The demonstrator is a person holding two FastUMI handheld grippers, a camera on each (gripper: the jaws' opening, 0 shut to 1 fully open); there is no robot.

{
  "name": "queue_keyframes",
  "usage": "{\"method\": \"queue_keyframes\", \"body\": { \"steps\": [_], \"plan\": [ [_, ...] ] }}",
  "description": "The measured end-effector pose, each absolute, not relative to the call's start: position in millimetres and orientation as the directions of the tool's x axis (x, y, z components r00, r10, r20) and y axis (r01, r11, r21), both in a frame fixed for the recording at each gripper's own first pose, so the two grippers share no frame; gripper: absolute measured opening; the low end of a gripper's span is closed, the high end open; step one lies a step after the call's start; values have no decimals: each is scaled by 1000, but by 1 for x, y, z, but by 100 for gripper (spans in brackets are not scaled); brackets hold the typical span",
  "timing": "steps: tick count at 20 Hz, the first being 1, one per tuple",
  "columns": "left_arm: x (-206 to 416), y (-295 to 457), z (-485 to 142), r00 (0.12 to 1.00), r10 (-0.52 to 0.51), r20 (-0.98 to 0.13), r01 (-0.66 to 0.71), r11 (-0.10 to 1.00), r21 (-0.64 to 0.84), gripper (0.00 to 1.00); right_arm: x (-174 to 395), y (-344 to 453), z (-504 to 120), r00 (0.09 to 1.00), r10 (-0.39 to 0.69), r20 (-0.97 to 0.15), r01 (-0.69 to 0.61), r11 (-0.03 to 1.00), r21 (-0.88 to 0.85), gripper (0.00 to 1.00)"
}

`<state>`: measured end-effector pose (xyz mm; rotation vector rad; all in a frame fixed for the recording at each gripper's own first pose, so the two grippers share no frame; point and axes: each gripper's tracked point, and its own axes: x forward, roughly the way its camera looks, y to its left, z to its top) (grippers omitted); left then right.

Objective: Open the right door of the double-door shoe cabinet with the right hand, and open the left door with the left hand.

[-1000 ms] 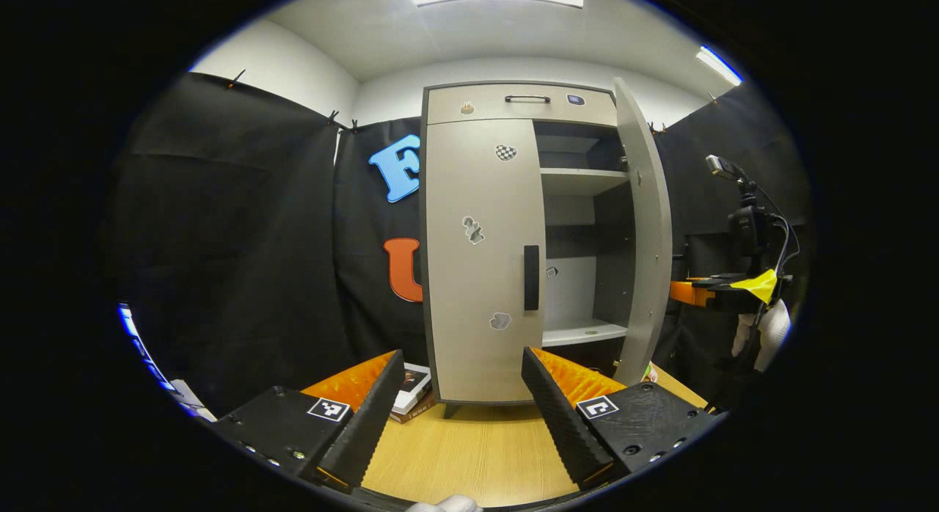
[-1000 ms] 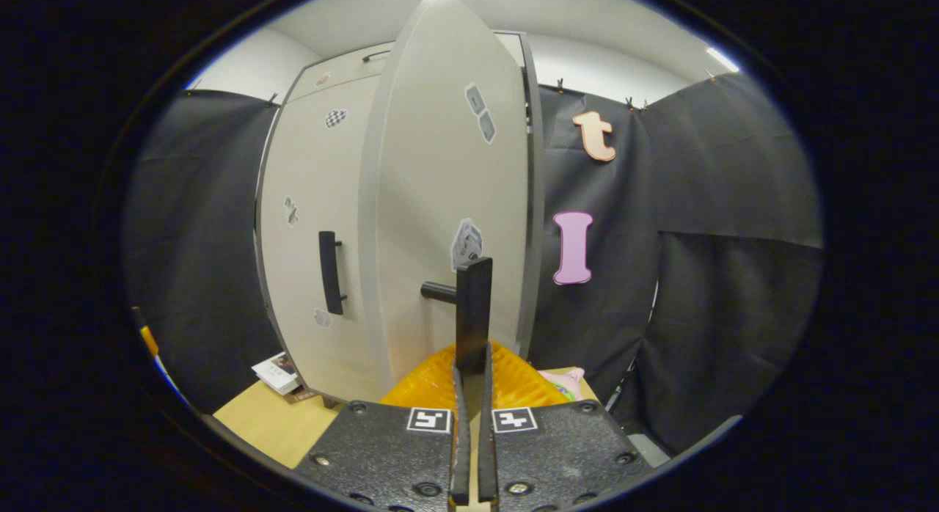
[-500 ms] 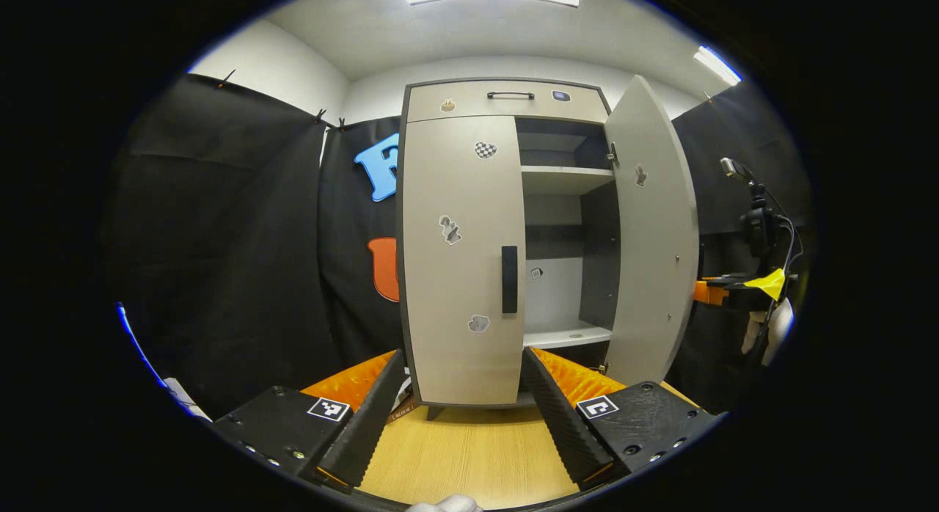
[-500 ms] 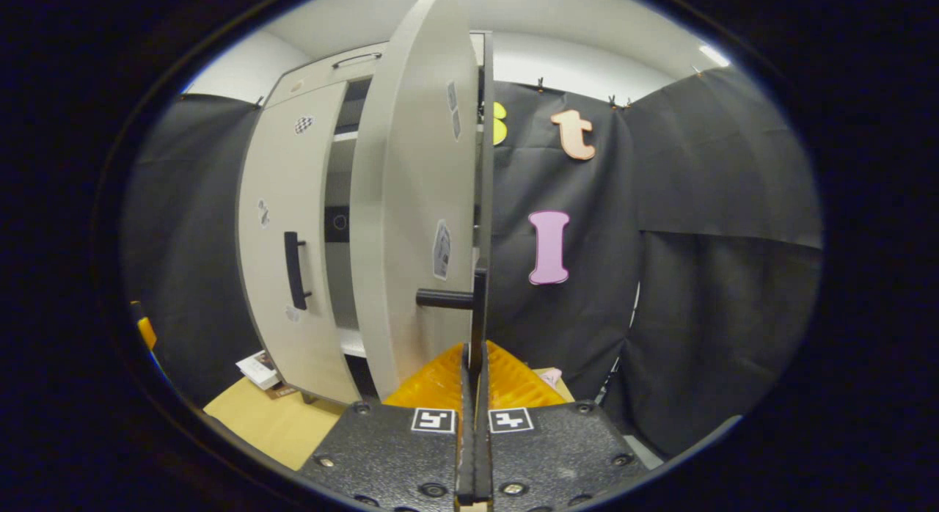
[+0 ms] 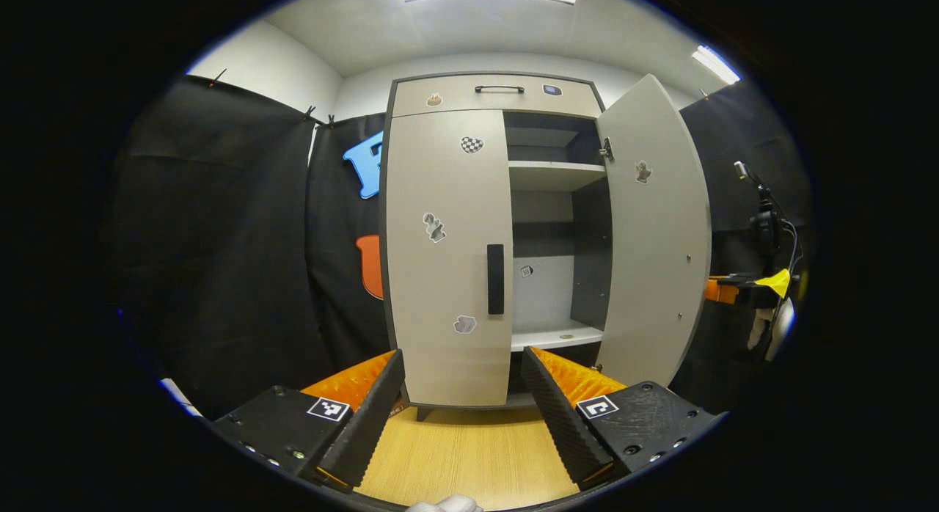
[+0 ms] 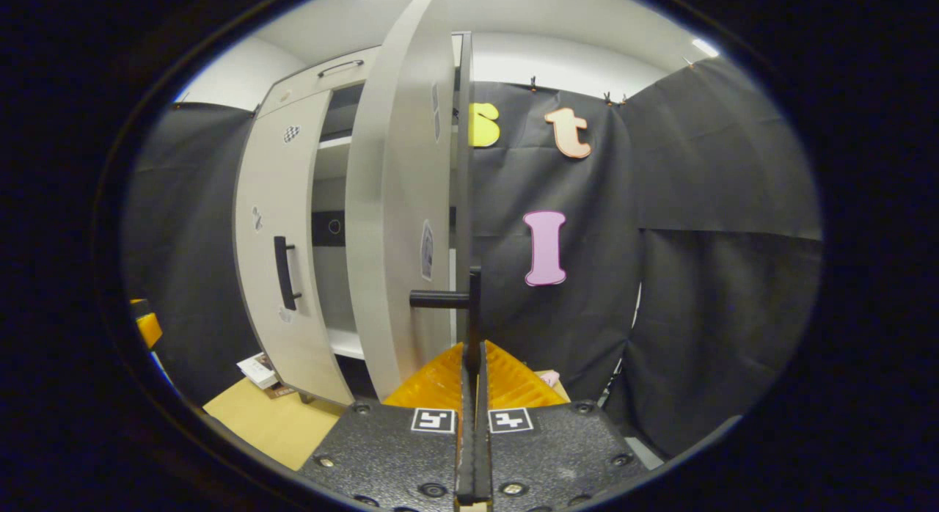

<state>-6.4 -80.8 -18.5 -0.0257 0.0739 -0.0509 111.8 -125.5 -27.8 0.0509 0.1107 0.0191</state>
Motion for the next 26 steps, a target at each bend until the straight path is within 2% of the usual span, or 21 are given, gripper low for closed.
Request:
{"method": "queue_keyframes", "body": {
  "steps": [5, 6, 7, 8, 9, 10, 11, 12, 15, 16, 21, 26],
  "plan": [
    [-5, -67, -17, 997, -40, -71, 39, 999, -27, 96, 97, -132, -18, 994, -7, -107, 11, 999, 43, 6],
    [-6, -63, -17, 997, -38, -67, 36, 999, -30, 96, 90, -134, -13, 995, -24, -100, 28, 999, 39, 16],
    [-6, -59, -17, 997, -37, -68, 35, 999, -32, 96, 83, -139, -10, 994, -58, -92, 60, 998, 21, 12],
    [-6, -55, -18, 997, -36, -69, 34, 999, -32, 96, 73, -142, -6, 993, -86, -79, 87, 996, 0, 31],
    [-6, -51, -18, 997, -36, -67, 34, 999, -33, 96, 64, -145, 1, 992, -109, -65, 109, 994, -10, 35],
    [-6, -46, -17, 997, -36, -65, 34, 999, -31, 96, 55, -146, 7, 991, -128, -50, 127, 992, -15, 54],
    [-6, -41, -17, 997, -34, -64, 32, 999, -29, 96, 47, -144, 12, 990, -134, -37, 133, 991, -12, 55],
    [-5, -37, -18, 997, -36, -68, 34, 999, -30, 96, 39, -141, 19, 990, -140, -26, 140, 990, -6, 69],
    [-4, -28, -18, 997, -49, -65, 48, 998, -27, 96, 14, -126, 23, 991, -134, -15, 134, 991, 10, 90],
    [-3, -26, -19, 996, -55, -64, 54, 998, -21, 96, 6, -117, 24, 992, -128, -7, 128, 992, 11, 100],
    [13, -23, -22, 994, -87, -60, 88, 996, 2, 96, -28, -57, 3, 998, -51, -29, 52, 999, 17, 100],
    [56, -41, -25, 993, -105, -50, 105, 994, 1, 96, -39, -10, -22, 996, 45, -77, -42, 998, 38, 100]
  ]
}}
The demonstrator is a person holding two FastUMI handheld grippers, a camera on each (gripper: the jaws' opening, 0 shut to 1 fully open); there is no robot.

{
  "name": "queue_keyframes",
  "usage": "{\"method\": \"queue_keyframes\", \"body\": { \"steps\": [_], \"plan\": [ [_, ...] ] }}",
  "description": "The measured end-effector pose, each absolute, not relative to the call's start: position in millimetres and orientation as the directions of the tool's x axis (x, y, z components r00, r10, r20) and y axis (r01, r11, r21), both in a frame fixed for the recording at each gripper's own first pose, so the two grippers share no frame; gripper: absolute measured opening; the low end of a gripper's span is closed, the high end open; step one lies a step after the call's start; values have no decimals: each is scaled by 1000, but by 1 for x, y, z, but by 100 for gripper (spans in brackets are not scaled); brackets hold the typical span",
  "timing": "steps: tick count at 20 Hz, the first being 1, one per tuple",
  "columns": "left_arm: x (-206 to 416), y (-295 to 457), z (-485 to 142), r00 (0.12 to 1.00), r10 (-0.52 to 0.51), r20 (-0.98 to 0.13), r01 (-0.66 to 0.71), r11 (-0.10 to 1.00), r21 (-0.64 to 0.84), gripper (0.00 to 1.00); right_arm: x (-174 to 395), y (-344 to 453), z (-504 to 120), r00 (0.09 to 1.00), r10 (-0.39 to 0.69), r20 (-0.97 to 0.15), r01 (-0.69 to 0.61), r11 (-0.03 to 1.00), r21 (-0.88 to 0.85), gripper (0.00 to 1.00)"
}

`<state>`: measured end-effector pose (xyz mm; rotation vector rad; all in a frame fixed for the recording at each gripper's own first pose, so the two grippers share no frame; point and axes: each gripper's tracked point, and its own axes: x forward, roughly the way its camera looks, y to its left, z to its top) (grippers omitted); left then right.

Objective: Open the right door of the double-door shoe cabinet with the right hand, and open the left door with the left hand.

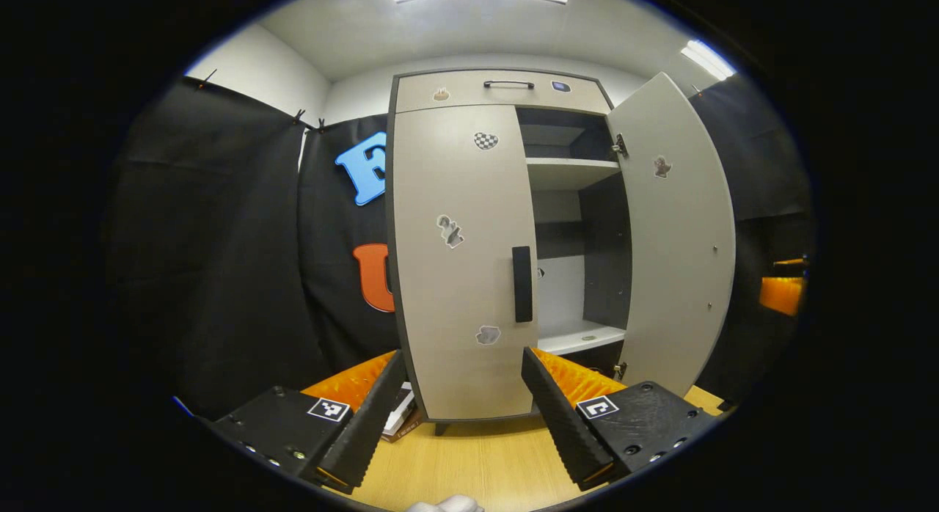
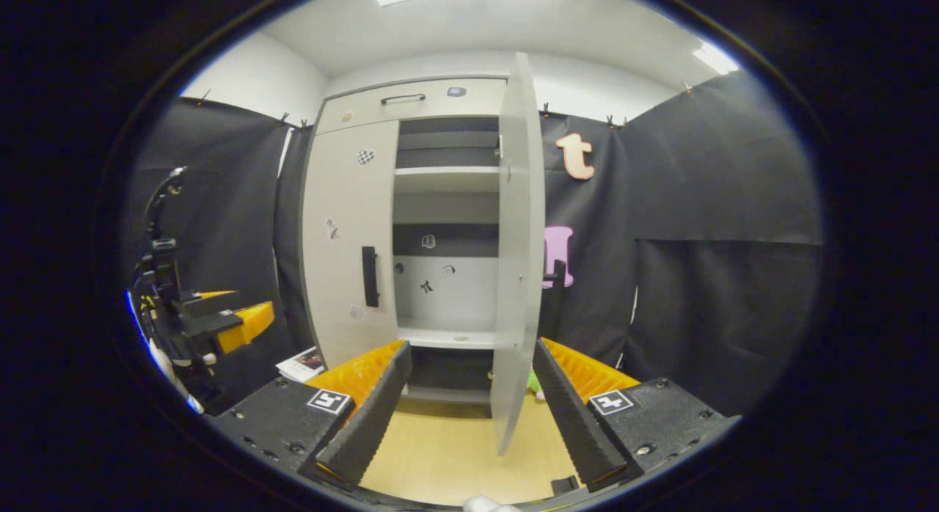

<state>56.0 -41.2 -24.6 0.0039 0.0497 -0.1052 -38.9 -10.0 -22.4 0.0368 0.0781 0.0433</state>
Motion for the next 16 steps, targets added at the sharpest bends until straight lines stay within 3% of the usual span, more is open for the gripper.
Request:
{"method": "queue_keyframes", "body": {
  "steps": [9, 16],
  "plan": [
    [172, -107, 6, 991, -132, 17, 132, 991, 6, 96, -8, 5, -24, 989, 119, -89, -115, 992, 42, 100],
    [247, -144, -10, 987, -158, -18, 158, 987, 28, 96, 10, -8, -32, 989, 95, -112, -92, 995, 35, 100]
  ]
}}
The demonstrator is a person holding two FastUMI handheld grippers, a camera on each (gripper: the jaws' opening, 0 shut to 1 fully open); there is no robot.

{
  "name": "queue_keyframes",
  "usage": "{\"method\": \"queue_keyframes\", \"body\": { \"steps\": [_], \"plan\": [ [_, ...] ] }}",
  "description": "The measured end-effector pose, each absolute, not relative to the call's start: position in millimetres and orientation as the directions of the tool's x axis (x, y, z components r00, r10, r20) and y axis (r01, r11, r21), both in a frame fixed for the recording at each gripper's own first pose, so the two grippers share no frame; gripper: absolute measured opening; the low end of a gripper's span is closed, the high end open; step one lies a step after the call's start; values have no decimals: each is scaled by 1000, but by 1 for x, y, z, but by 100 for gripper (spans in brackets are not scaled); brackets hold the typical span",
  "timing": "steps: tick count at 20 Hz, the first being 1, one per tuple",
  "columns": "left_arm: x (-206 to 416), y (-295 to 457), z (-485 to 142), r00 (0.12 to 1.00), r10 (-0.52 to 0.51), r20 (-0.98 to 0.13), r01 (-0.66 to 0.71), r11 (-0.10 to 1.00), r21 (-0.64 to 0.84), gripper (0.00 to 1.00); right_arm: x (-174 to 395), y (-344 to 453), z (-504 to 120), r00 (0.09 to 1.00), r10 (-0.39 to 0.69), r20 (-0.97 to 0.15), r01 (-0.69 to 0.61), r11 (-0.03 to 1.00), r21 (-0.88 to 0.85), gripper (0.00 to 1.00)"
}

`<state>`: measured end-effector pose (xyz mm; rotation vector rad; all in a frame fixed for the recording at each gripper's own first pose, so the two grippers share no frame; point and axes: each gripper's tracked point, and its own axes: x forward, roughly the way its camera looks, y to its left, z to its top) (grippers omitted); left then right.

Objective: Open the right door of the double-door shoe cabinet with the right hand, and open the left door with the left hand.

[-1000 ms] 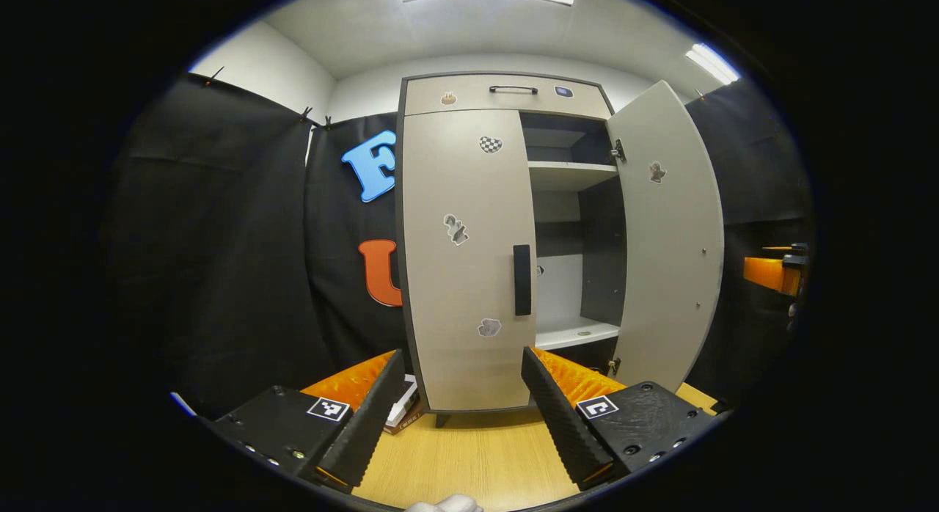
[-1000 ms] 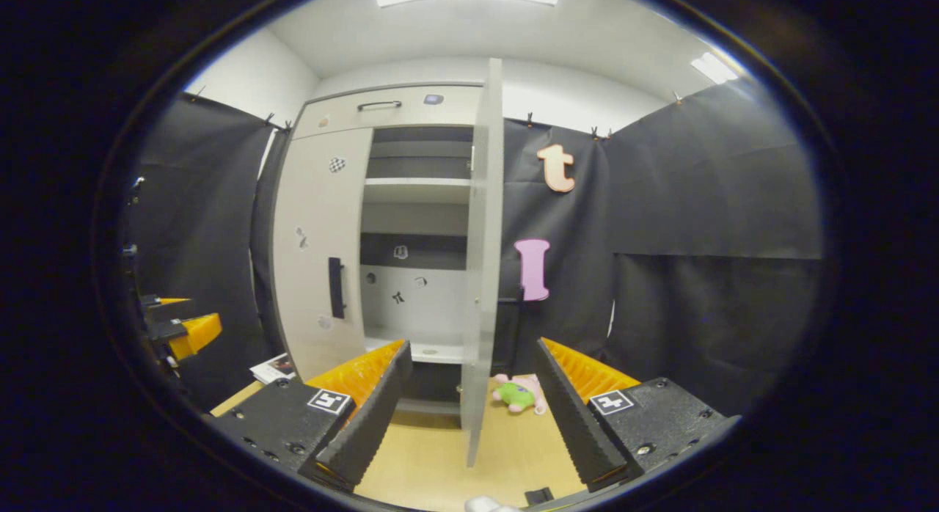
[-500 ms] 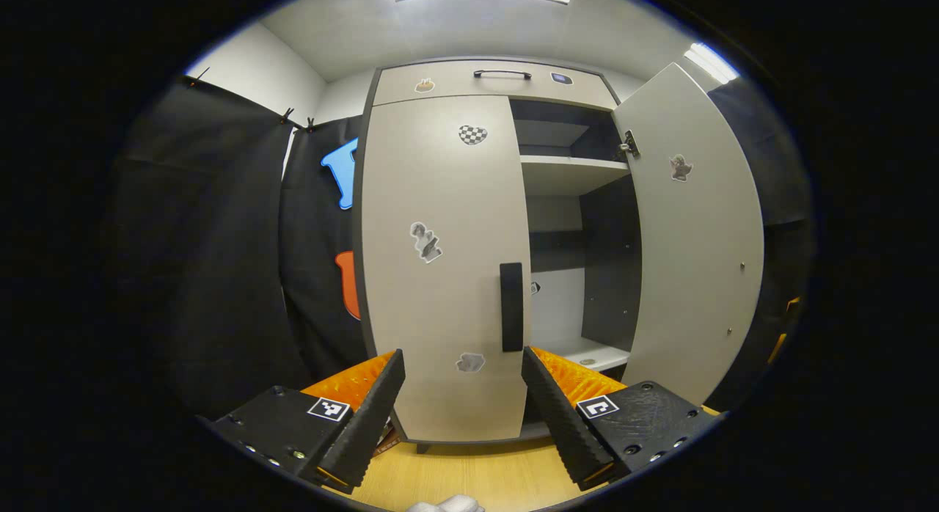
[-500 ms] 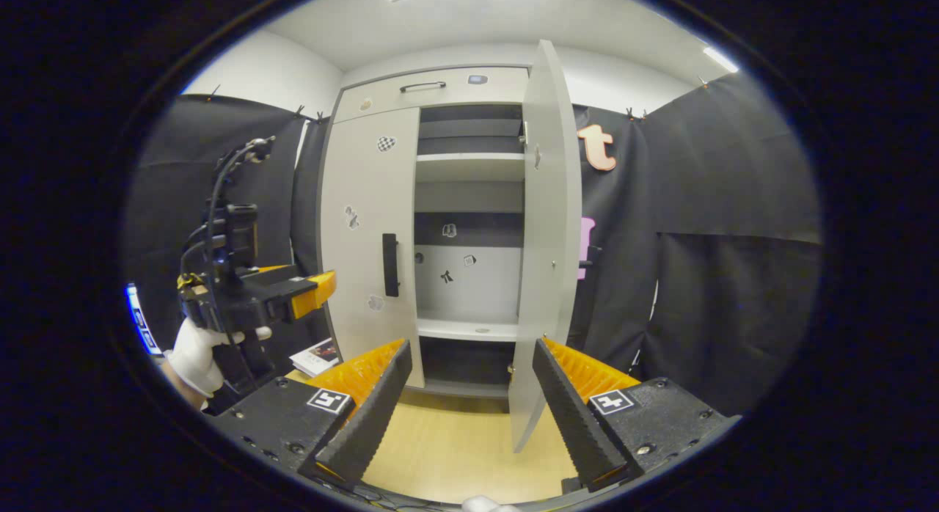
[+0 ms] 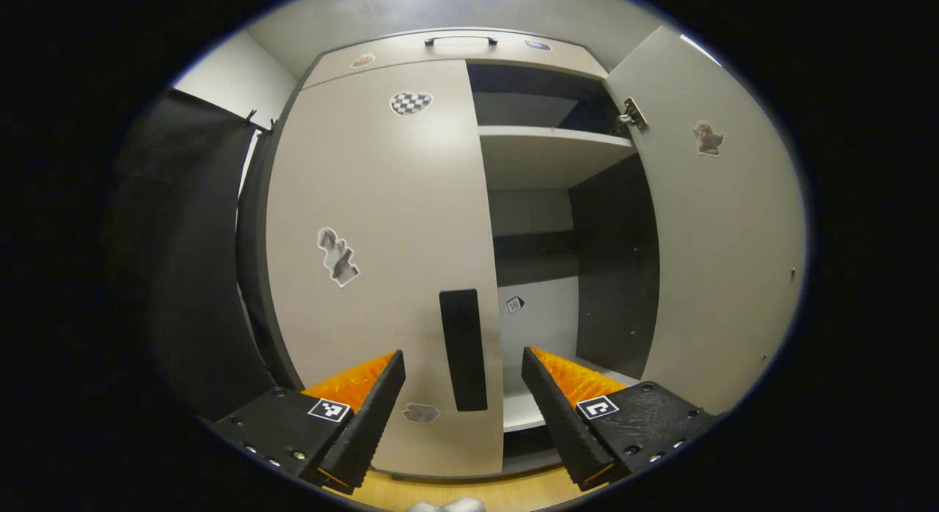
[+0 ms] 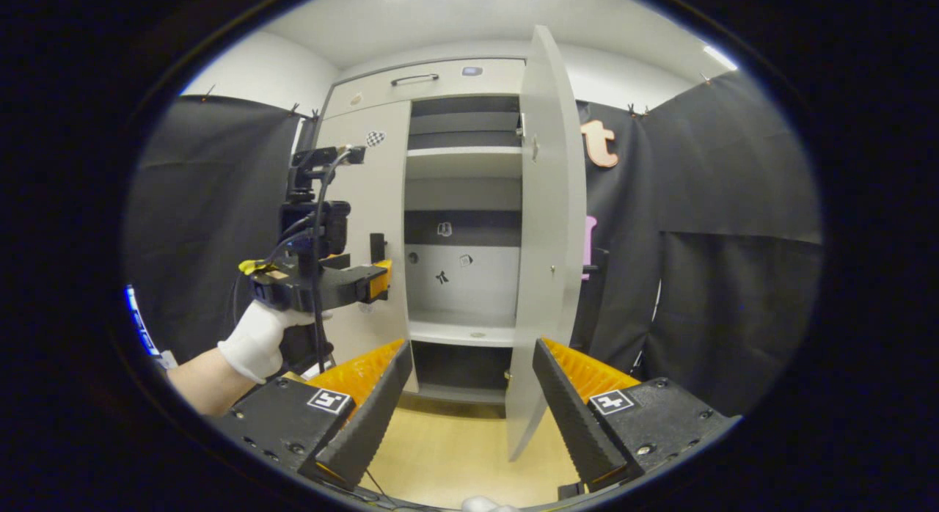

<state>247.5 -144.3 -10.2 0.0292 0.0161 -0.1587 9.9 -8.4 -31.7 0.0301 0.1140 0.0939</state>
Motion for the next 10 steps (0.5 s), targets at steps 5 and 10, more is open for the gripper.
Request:
{"method": "queue_keyframes", "body": {
  "steps": [5, 10],
  "plan": [
    [280, -142, -32, 989, -132, -62, 135, 990, 46, 96, 14, -13, -34, 989, 74, -125, -73, 997, 12, 100],
    [297, -143, -45, 987, -134, -86, 139, 989, 46, 82, 20, -14, -34, 990, 71, -123, -72, 997, 0, 100]
  ]
}}
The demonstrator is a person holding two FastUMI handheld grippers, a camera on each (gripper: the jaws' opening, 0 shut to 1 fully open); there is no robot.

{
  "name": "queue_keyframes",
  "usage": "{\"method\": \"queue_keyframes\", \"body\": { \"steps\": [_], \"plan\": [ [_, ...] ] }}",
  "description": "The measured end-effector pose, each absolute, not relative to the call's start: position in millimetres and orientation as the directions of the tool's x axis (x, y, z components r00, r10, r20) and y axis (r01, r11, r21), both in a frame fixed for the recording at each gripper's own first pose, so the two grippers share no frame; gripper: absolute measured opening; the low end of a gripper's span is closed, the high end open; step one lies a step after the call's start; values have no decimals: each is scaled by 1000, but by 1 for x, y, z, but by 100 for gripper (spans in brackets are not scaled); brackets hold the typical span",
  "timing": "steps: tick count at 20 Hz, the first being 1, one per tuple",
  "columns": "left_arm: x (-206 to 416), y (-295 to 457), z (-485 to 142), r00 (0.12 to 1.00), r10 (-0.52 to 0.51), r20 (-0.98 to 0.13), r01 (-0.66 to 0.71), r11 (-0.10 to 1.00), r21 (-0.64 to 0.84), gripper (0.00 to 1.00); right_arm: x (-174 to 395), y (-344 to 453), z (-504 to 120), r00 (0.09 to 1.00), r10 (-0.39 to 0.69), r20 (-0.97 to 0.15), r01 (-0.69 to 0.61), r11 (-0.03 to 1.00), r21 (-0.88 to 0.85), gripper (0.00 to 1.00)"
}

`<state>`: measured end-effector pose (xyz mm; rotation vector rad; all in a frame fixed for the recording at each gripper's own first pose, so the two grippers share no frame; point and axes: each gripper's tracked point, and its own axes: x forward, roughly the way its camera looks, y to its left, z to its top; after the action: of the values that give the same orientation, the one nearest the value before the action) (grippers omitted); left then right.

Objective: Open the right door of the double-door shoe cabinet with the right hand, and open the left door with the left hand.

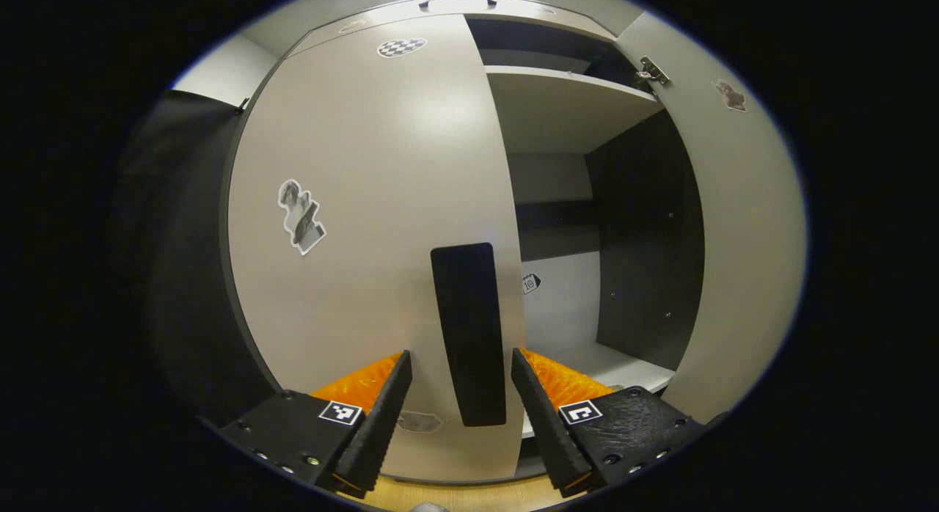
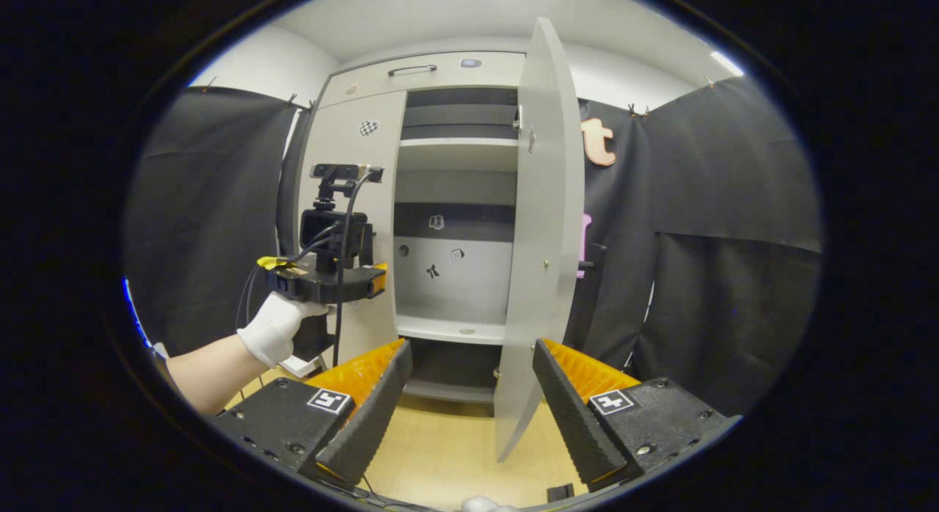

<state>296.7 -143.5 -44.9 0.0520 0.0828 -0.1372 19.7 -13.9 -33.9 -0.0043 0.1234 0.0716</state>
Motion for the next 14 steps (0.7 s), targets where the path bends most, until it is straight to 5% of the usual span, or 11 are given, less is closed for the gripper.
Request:
{"method": "queue_keyframes", "body": {
  "steps": [2, 4, 6, 14],
  "plan": [
    [298, -143, -45, 988, -129, -81, 133, 990, 42, 67, 21, -12, -33, 990, 73, -123, -74, 997, -8, 100],
    [299, -146, -45, 988, -133, -82, 136, 990, 31, 75, 21, -11, -32, 990, 77, -120, -79, 997, -13, 100],
    [295, -151, -46, 984, -157, -88, 158, 987, 9, 37, 21, -10, -32, 990, 79, -118, -82, 996, -19, 100],
    [288, -149, -48, 979, -187, -83, 187, 982, -9, 7, 25, -8, -29, 989, 90, -114, -93, 995, -20, 100]
  ]
}}
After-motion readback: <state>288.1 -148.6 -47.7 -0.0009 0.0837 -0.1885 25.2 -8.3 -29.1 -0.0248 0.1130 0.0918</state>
